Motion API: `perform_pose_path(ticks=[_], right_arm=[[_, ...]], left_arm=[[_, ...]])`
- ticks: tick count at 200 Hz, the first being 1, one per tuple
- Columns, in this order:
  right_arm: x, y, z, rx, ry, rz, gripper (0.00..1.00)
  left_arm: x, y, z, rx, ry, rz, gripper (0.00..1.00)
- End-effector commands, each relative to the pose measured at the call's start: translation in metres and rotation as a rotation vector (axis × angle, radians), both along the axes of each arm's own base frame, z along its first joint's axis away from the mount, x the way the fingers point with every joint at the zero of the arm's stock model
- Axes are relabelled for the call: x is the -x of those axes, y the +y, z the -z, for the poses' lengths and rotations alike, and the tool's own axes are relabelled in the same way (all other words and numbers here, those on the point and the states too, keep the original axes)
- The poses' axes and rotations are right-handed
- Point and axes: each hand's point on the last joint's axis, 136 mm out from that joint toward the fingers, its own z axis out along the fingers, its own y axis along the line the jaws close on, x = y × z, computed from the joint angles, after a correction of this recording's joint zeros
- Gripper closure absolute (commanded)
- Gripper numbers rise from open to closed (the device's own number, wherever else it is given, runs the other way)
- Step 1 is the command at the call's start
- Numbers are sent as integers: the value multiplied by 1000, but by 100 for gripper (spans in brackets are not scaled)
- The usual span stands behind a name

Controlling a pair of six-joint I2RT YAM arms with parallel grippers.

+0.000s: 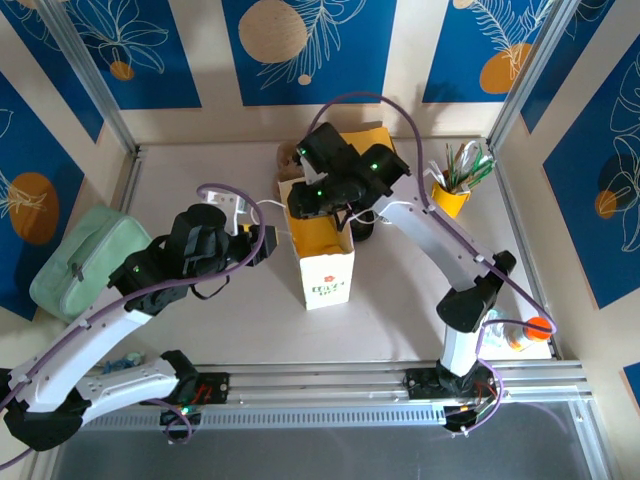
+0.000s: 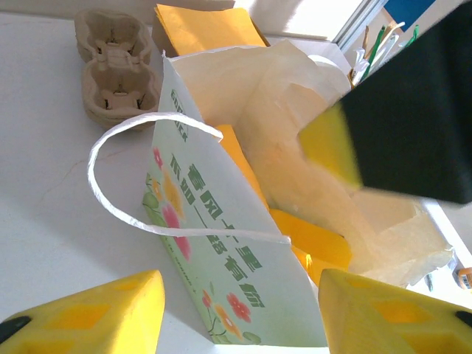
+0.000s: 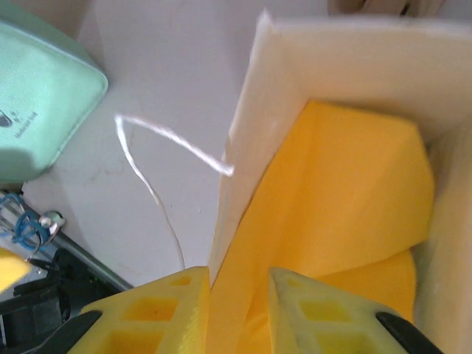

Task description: Pack the takeout coffee

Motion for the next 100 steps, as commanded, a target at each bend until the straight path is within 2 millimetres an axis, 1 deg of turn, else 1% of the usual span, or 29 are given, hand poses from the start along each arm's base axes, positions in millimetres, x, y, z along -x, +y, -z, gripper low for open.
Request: perform_pose_path(ticks=[1, 25, 53, 72, 90, 100], right_arm=[[-21, -15, -21, 36, -121, 13, 71], [-52, -31, -41, 39, -226, 66, 66], [-90, -54, -53, 27, -278, 151, 63], [-119, -71, -51, 46, -307, 210, 60], [-149, -87, -41, 78, -329, 266, 55], [-165, -93, -34, 87, -332, 289, 53]], left_arm=[[1, 2, -9, 11, -28, -4, 42], [1, 2, -10, 6, -29, -4, 42], [1, 3, -11, 2, -30, -6, 42], [1, 5, -10, -5, -30, -11, 42], [0, 7, -11, -11, -35, -19, 40], [0, 8, -10, -13, -35, -25, 37]])
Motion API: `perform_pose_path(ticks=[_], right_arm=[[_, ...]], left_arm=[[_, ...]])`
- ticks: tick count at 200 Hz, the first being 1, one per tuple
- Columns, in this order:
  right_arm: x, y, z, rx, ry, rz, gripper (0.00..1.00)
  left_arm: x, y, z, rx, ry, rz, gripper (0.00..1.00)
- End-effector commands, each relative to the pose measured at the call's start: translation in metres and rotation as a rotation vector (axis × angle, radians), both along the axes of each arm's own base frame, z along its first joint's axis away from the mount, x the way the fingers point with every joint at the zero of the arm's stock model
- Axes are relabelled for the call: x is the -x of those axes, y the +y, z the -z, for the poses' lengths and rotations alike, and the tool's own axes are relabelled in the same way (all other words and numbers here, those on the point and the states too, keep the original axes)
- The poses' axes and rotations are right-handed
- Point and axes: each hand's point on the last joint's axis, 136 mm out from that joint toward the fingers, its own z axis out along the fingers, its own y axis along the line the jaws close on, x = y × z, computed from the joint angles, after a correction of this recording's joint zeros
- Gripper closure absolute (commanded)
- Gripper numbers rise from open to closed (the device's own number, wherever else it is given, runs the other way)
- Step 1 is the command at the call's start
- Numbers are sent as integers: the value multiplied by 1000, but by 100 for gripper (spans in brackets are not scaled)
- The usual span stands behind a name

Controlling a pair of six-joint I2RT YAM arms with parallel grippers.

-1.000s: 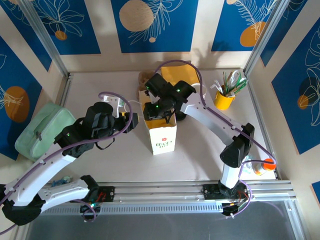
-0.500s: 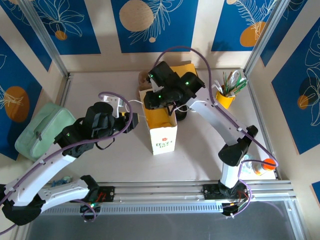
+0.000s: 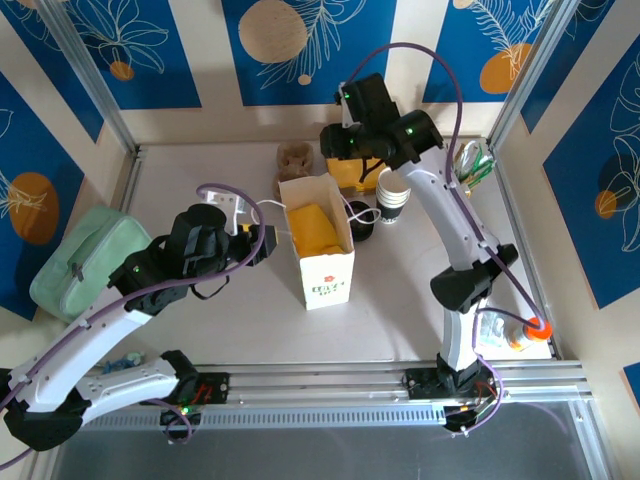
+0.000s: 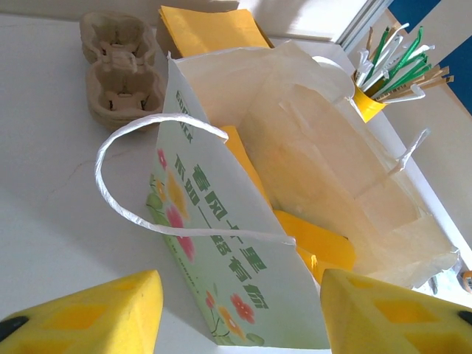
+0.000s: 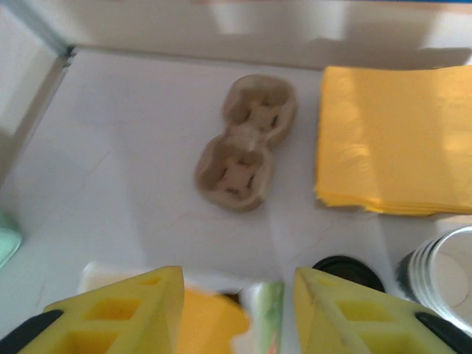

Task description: Pack the takeout coffee

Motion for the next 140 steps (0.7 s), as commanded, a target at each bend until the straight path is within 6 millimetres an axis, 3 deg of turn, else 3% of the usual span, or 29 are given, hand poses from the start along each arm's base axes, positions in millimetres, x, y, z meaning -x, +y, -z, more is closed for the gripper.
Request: perform_pose_path(ticks=[1, 35, 61, 104, 140], right_arm=[[-38, -15, 10, 42, -47, 55, 53], [-82, -28, 44, 97, -19, 66, 47], [-111, -32, 76, 151, -5, 55, 33], [-150, -42, 124, 168, 16, 72, 23], [-171, -49, 155, 213, 17, 90, 22]], left_arm=[[1, 6, -11, -5, -32, -15, 37], [1, 7, -10, -13, -34, -15, 35], [1, 7, -8, -20, -31, -14, 35], [1, 6, -8, -17, -25, -10, 36], [2, 7, -5, -17, -12, -15, 36]])
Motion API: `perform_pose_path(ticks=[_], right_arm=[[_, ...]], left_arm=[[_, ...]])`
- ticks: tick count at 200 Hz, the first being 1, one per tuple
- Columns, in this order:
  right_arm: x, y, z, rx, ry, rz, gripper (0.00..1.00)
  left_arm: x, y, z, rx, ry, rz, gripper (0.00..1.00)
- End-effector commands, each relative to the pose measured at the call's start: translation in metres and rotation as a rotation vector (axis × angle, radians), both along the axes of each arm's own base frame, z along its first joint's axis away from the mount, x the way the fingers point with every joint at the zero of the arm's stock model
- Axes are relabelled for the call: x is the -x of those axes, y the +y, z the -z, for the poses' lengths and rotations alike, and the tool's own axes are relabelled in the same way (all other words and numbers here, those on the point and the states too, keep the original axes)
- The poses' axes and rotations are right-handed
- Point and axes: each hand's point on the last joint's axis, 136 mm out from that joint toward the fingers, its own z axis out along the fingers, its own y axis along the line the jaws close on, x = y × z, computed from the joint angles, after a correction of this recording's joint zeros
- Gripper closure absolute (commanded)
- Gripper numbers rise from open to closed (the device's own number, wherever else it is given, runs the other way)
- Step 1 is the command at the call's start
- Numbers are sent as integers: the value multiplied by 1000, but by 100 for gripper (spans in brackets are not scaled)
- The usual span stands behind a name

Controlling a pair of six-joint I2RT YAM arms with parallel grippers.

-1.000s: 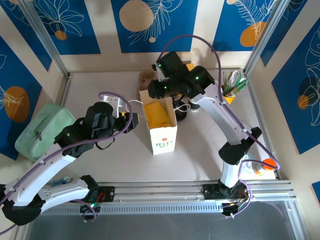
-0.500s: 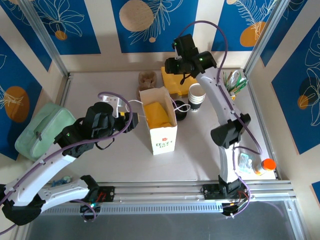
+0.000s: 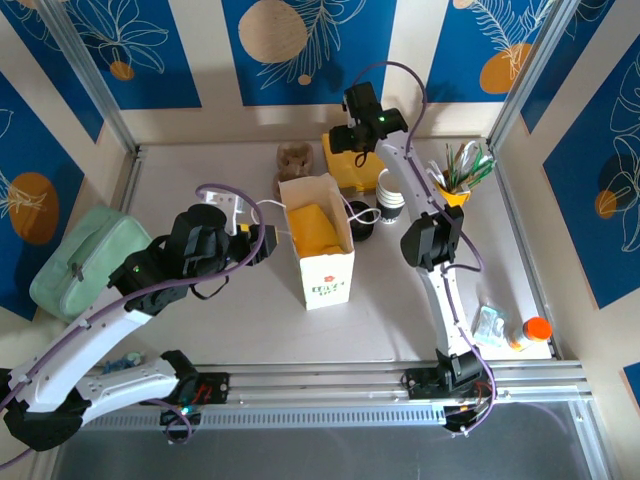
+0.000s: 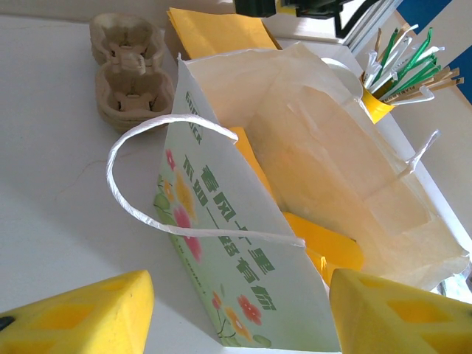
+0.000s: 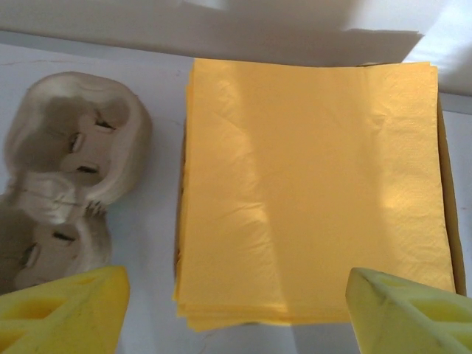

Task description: Pack the takeout coffee

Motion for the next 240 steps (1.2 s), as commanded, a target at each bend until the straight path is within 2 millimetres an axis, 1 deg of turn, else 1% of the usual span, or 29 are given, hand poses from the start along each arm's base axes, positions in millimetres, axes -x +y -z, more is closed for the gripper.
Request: perform_pose_path(ticks=[1, 27, 52, 110, 166, 202, 240], right_arm=[[-17, -3, -2, 20, -61, -7, 22], [-29, -6, 20, 25, -51, 2, 22], [-34, -9, 37, 44, -37, 17, 22], [-37, -24, 74, 81, 26, 63, 22], [-33, -33, 100, 89, 87, 90, 22], [-32, -37, 110, 88, 111, 99, 22], [-31, -36, 122, 70, 138, 95, 22]], left_arm=[[4, 4, -6, -7, -9, 0, 36], [5, 3, -6, 7, -4, 2, 36], [5, 3, -8, 14, -8, 2, 36], [5, 3, -7, 13, -7, 0, 36], [6, 3, -7, 17, -4, 1, 36], [6, 3, -7, 19, -3, 0, 37], [6, 3, -6, 18, -2, 0, 37]])
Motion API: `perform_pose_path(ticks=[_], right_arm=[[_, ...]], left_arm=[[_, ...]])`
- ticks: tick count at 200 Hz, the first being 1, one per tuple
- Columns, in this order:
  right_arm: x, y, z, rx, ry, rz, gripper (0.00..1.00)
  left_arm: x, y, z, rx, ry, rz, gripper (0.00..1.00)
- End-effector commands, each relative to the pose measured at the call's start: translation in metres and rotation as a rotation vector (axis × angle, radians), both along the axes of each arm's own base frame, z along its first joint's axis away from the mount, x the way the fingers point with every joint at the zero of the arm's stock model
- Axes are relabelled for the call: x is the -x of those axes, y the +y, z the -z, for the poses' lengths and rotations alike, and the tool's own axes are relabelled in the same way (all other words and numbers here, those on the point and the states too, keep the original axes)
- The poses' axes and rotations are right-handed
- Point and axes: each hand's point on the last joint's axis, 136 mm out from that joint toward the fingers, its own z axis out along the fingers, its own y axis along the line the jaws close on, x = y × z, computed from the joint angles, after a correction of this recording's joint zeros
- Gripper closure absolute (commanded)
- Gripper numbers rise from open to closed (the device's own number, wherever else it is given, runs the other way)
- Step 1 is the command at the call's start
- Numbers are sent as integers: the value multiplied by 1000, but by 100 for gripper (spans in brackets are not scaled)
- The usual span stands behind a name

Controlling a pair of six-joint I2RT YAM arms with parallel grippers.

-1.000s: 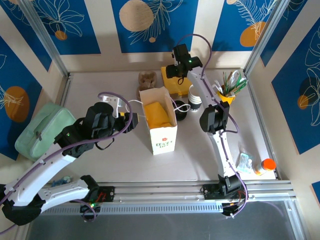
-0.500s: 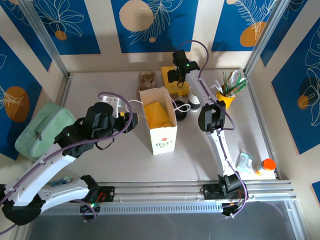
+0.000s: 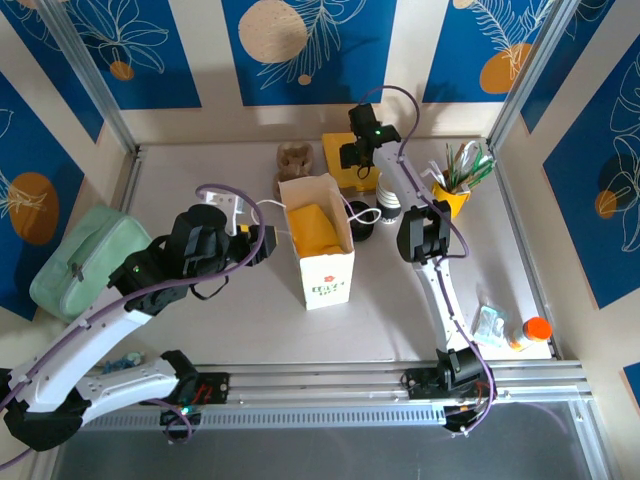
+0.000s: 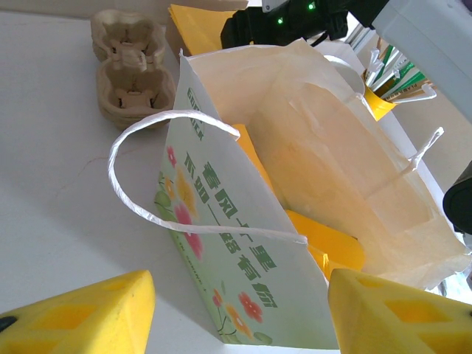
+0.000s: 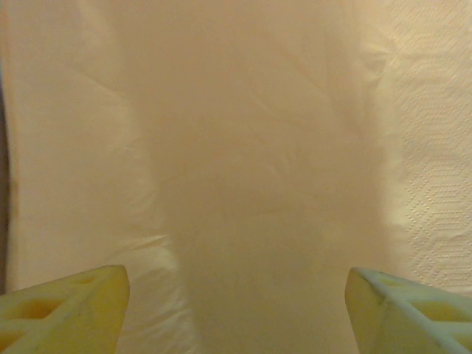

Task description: Pack the takeout coffee

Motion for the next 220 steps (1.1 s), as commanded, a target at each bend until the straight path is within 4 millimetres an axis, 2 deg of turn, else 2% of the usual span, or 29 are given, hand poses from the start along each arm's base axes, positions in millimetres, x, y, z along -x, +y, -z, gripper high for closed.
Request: perform_pose_path(ticks=[1, 140, 220], right_arm=[[3, -2, 19, -14, 44, 13, 22], [10, -6, 55, 21, 110, 42, 23], [17, -1, 65, -4, 149, 45, 36]], left_arm=[[5, 3, -7, 19, -9, 1, 37], [4, 1, -10, 18, -12, 6, 37], [5, 1, -12, 21, -14, 11, 37]])
